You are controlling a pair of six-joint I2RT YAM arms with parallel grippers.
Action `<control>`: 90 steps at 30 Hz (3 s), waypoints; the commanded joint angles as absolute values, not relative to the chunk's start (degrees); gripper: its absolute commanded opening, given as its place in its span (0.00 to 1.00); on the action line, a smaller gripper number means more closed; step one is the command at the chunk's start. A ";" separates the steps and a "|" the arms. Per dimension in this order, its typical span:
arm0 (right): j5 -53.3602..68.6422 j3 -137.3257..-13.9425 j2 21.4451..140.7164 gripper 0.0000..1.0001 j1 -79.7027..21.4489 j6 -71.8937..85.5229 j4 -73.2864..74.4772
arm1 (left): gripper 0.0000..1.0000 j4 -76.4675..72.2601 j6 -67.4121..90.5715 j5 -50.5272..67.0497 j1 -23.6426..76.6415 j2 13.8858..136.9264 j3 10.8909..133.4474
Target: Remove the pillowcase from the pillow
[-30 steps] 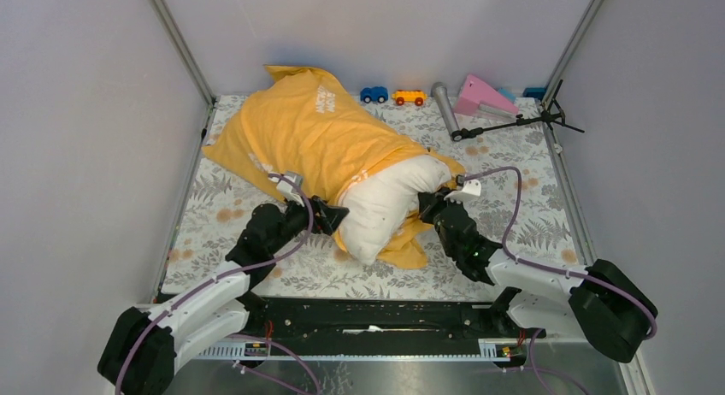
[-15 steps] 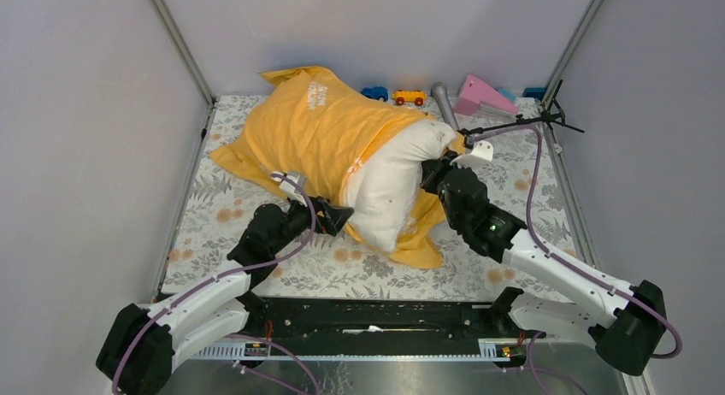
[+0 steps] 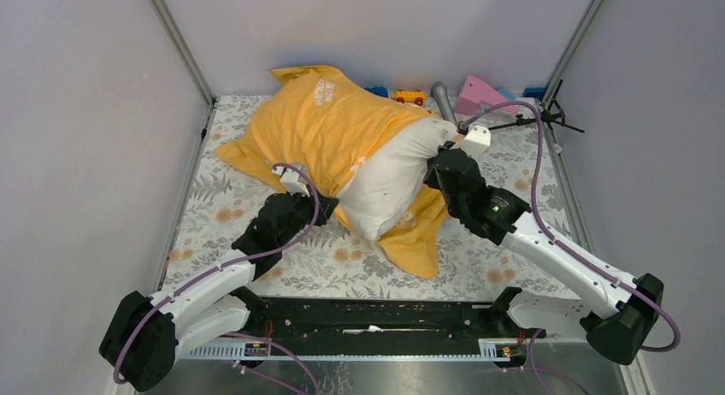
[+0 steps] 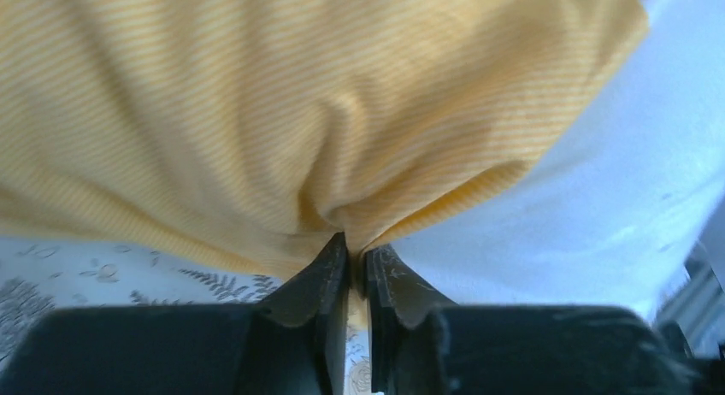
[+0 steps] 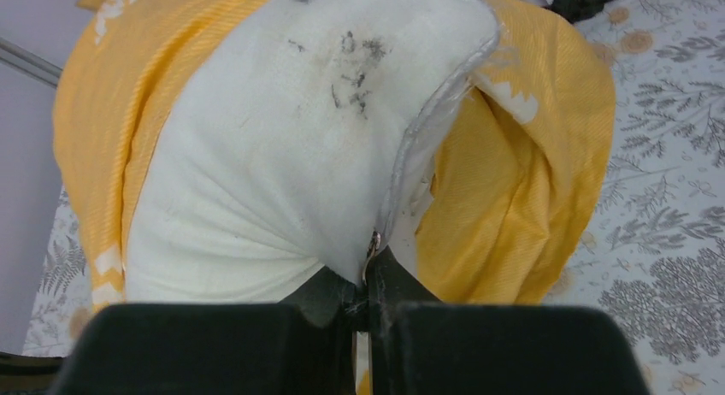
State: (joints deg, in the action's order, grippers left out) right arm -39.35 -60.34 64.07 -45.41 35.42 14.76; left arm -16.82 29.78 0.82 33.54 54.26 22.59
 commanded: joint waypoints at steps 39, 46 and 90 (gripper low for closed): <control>-0.30 -50.12 64.28 0.00 -44.90 32.88 -6.89 | 0.99 -16.33 14.45 -25.14 55.32 54.40 26.40; -0.45 -49.34 62.29 0.32 -45.26 30.90 -7.23 | 0.62 -11.45 16.47 -34.09 55.38 58.64 29.09; 0.33 -42.81 79.79 0.08 -28.08 23.28 -27.06 | 0.00 -23.03 14.61 -13.07 55.37 21.19 14.81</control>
